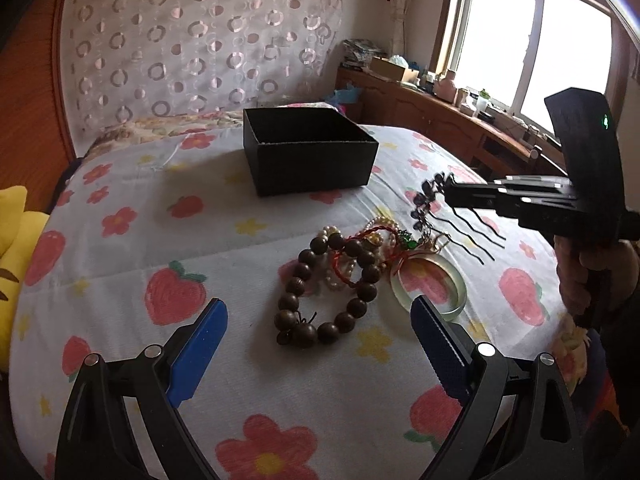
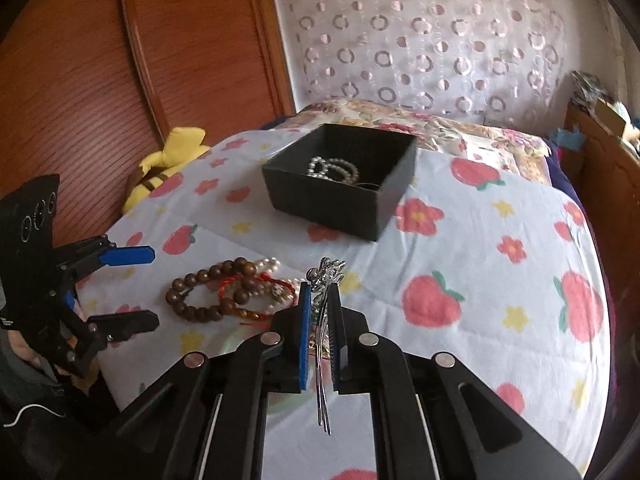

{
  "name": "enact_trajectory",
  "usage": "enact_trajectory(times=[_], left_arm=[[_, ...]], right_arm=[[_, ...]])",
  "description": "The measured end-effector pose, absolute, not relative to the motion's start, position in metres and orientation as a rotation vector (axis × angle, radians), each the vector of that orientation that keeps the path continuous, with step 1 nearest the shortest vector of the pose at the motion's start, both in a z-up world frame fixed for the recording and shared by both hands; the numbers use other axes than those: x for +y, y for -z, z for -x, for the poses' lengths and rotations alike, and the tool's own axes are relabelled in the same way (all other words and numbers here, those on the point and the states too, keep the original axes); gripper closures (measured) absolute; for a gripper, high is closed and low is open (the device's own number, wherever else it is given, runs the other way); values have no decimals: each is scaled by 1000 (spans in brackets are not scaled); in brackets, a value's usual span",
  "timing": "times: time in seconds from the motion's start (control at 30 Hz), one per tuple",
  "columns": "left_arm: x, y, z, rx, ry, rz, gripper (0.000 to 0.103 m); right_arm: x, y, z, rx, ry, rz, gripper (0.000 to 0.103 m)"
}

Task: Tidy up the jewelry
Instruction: 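Grasp the silver hair pins with the right gripper and lift them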

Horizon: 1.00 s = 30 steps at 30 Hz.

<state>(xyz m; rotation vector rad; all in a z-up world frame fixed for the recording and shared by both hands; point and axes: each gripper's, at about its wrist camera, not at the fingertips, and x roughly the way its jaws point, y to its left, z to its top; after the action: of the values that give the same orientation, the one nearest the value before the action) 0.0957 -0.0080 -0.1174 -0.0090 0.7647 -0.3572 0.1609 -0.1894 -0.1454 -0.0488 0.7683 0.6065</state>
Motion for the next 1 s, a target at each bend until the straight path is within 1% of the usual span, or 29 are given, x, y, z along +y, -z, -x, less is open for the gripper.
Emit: enact_trajectory(times=[0.23,0.43,0.47,0.8,0.83,0.9,1.0], left_arm=[[-11,116,-97,763,358,7,14],[-12,116,-97,760,354,9,14],[-12,116,-98,760,354,9,14],[-5,113,-95,751,345,12,14],[-4,114,-94,751,344,13,14],[-2,114,-93,750,344,16,14],[-2,114,-93,749,345,20,14]], right_arm=[[-202,156,-166,806,-605,6,93],[-193,152,-172,831,-599,75,92],[-189,152,-175,841,-597,90,90],[-172,157,-204,935,-594,169,90],[-171,157,-206,940,-595,175,91],[-171,155,-207,920,-611,170,98],[-175,148,-203,849,-638,112,98]])
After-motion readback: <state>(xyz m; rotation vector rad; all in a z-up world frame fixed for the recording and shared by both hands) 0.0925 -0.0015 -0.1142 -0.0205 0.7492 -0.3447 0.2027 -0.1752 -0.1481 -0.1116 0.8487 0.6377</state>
